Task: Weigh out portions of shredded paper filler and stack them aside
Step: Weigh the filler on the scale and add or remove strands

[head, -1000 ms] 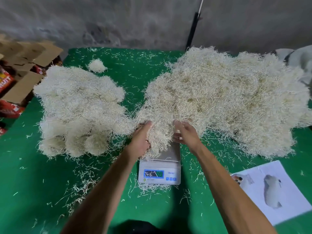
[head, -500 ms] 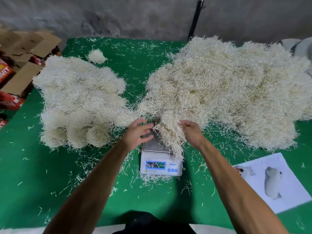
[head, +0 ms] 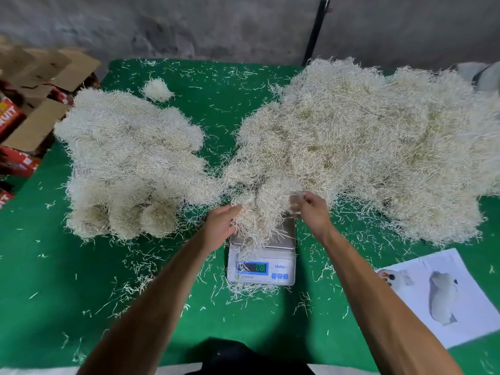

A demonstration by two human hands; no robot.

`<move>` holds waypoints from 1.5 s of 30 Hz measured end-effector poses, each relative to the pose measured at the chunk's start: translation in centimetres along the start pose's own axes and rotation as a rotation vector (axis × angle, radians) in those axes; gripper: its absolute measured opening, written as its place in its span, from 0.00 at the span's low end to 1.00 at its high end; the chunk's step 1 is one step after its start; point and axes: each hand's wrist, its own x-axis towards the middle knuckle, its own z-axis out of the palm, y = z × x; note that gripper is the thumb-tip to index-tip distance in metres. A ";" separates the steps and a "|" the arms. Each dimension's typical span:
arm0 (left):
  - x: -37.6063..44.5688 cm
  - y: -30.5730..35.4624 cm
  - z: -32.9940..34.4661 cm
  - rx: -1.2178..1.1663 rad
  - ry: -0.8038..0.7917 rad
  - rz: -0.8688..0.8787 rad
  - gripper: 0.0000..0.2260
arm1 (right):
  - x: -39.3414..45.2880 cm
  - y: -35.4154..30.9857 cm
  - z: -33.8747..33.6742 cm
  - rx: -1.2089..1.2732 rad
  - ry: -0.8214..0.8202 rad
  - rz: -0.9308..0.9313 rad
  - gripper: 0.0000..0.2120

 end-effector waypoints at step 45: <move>-2.7 -4.4 -0.7 0.927 0.165 0.160 0.32 | -1.4 2.0 2.3 -0.684 0.155 -0.351 0.41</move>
